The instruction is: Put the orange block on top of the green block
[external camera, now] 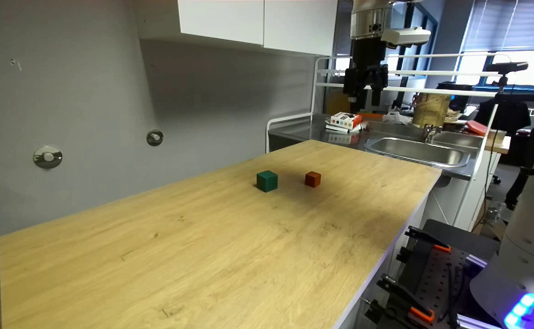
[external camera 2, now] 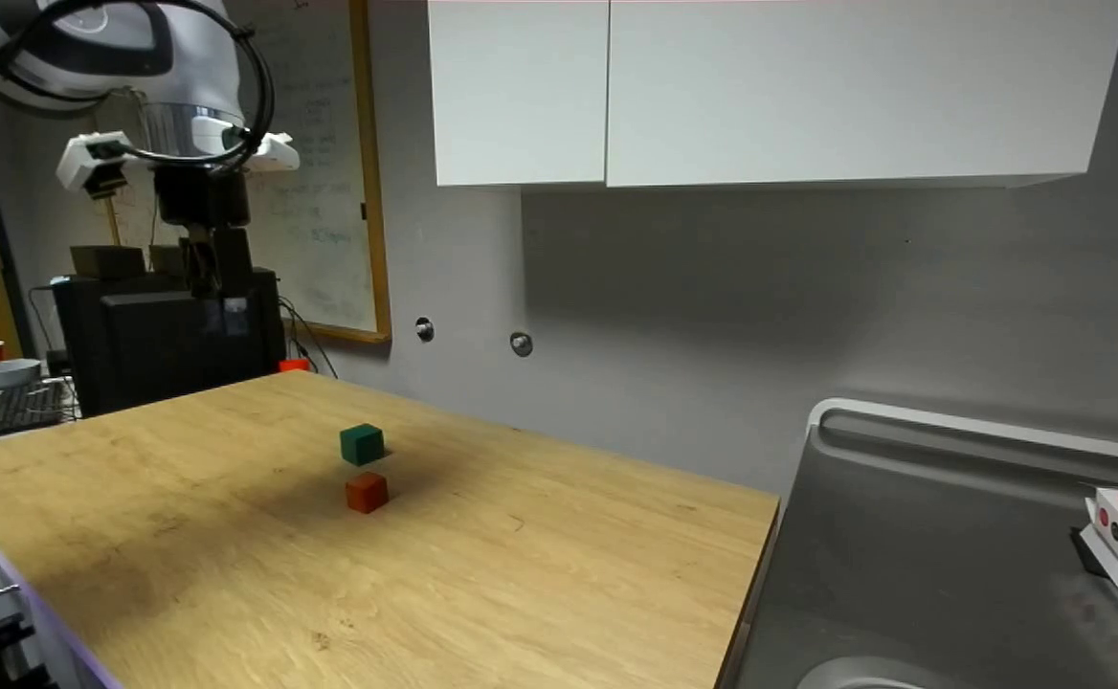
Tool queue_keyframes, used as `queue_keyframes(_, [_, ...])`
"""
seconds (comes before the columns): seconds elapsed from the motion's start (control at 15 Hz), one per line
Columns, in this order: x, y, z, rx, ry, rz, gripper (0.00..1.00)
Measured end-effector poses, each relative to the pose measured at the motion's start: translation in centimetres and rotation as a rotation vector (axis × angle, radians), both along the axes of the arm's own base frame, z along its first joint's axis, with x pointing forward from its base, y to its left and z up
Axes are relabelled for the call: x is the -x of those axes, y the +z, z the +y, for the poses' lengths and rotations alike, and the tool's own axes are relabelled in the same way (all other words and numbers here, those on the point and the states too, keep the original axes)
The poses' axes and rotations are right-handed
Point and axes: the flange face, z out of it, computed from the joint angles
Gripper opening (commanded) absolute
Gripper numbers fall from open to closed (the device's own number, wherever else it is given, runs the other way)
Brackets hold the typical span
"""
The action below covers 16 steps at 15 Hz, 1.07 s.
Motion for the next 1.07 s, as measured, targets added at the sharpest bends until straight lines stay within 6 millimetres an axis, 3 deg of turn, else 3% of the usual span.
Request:
queue_keyframes(0.27, [-1.0, -0.9, -0.3, -0.002, -0.013, -0.01, 1.0])
queue_keyframes(0.53, [-4.8, -3.0, -1.1, -0.007, -0.021, -0.1, 1.0])
queue_keyframes(0.73, [-8.2, -5.8, -1.9, -0.021, -0.028, -0.133, 1.0])
queue_keyframes(1.07, [-12.7, -12.3, -2.0, -0.089, -0.042, -0.079, 1.0])
